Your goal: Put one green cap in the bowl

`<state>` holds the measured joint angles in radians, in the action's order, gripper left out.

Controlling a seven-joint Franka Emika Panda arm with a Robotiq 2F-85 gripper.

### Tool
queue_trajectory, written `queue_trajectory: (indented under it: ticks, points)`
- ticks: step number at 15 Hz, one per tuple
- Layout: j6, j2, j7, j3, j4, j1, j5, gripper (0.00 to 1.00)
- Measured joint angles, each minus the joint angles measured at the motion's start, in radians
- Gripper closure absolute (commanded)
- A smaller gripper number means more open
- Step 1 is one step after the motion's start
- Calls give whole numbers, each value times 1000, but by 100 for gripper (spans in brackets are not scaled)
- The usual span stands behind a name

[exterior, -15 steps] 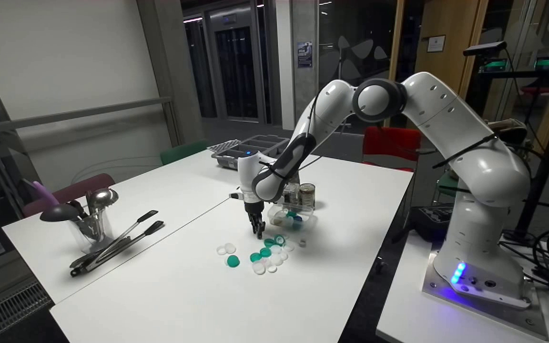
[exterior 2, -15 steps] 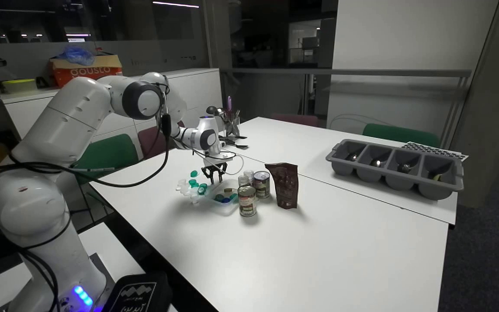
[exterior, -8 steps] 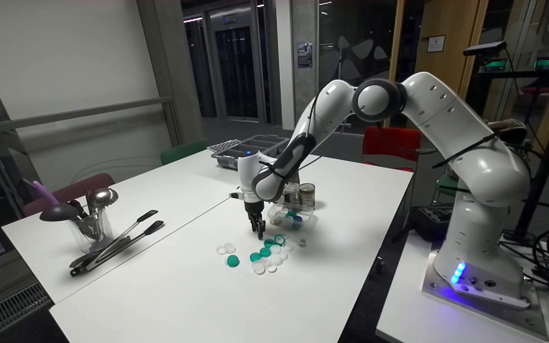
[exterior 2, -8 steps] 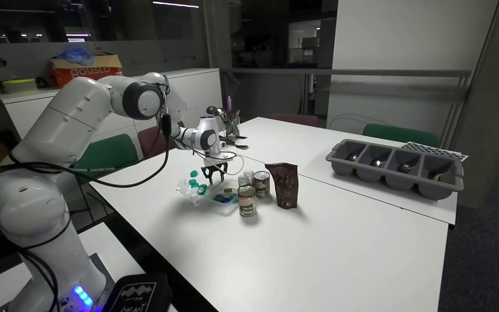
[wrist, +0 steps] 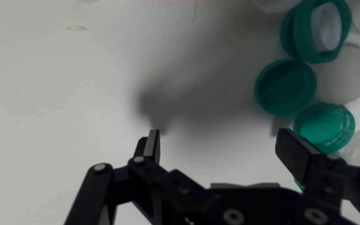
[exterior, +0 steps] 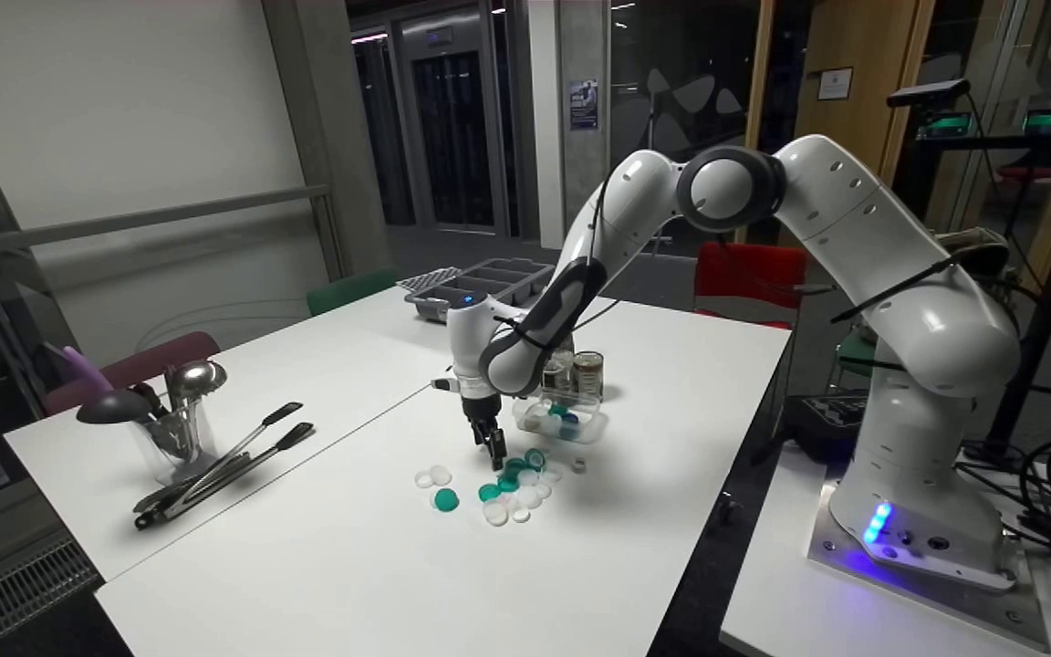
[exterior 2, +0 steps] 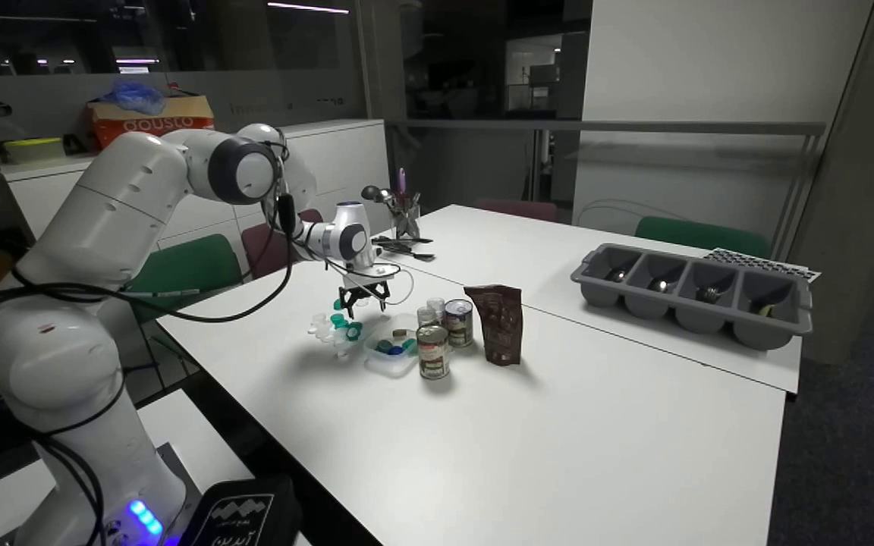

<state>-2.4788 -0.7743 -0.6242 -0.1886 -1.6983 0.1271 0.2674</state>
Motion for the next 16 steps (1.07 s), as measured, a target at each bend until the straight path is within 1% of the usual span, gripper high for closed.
queue_trajectory:
  ticks: [2,5,10,16]
  points:
    - [0,22,28,1,-22,16,2,0]
    - [0,54,47,3,-58,18,2,0]
    - [0,84,60,12,-112,6,2,0]
    - [0,84,60,14,-132,-15,1,0]
